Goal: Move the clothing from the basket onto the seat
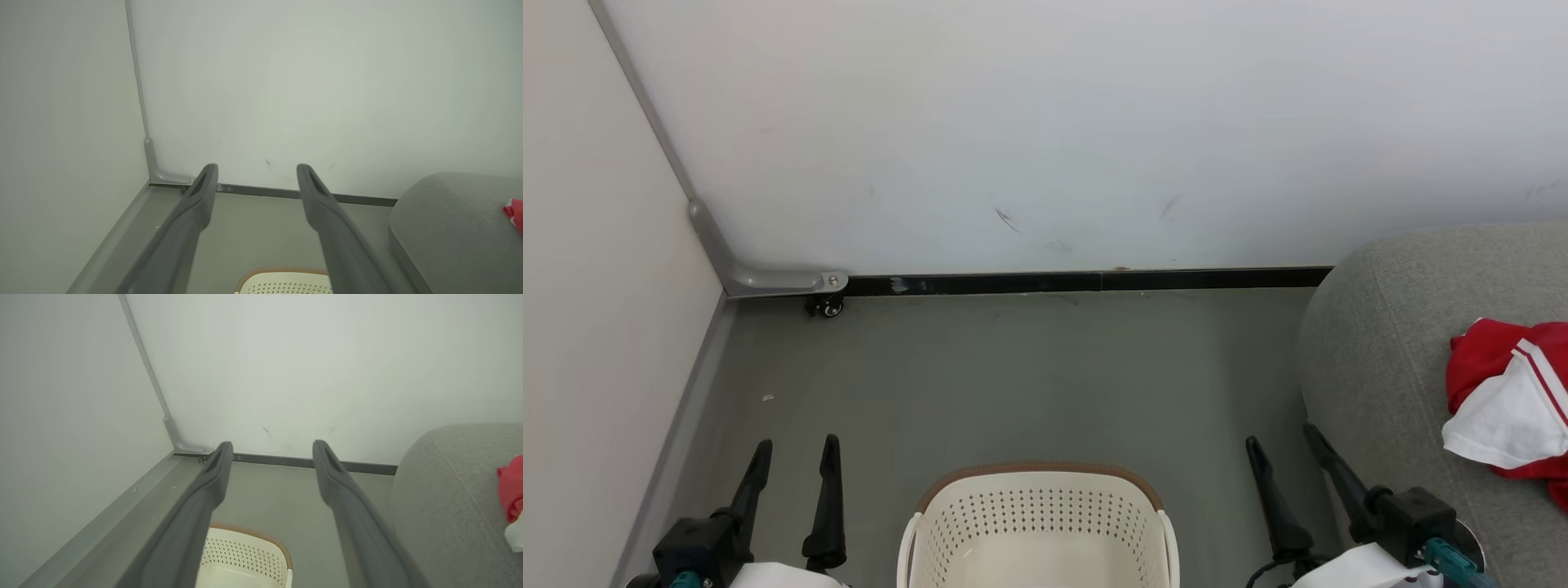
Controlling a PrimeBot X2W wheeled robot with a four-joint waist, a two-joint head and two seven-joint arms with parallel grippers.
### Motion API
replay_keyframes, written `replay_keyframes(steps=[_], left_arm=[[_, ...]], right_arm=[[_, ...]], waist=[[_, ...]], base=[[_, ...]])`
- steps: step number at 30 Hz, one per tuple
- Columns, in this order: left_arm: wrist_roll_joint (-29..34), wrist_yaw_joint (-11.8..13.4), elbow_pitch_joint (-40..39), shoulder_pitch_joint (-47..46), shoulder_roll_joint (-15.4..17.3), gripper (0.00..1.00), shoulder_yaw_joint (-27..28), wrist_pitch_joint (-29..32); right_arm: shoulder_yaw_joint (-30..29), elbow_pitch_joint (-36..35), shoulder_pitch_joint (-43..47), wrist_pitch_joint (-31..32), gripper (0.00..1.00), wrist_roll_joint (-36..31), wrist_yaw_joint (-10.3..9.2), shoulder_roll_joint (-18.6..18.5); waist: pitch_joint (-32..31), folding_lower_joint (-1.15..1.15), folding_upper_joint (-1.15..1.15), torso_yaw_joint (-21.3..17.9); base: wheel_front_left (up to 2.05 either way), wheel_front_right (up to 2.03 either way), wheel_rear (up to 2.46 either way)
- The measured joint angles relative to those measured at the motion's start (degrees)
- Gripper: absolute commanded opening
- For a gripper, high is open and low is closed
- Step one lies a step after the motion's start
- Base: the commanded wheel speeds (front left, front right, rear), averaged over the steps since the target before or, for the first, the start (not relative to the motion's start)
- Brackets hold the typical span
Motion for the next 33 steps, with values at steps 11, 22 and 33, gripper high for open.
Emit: replay_keyframes(steps=[11,22,33], left_arm=[[1.19,0.00,1.86,-0.03,0.26,1.00,0.16,0.00],[1.81,-0.01,2.92,-0.12,0.13,1.00,0.14,0.00],[2.26,-0.67,3.54,-0.20,-0.22,1.00,0.09,0.00]], right_arm=[[1.21,-2.07,1.27,0.67,1.00,1.24,0.00,0.09],[0.87,-3.54,2.60,1.37,1.00,1.74,0.00,0.09],[0.91,-4.89,2.94,1.92,1.00,1.81,0.00,0.10]], waist=[[0.16,0.00,0.00,0.06],[0.25,0.00,0.00,0.06],[0.06,0.00,0.00,-0.02]], base=[[0.00,0.00,0.00],[0.00,0.00,0.00],[0.00,0.00,0.00]])
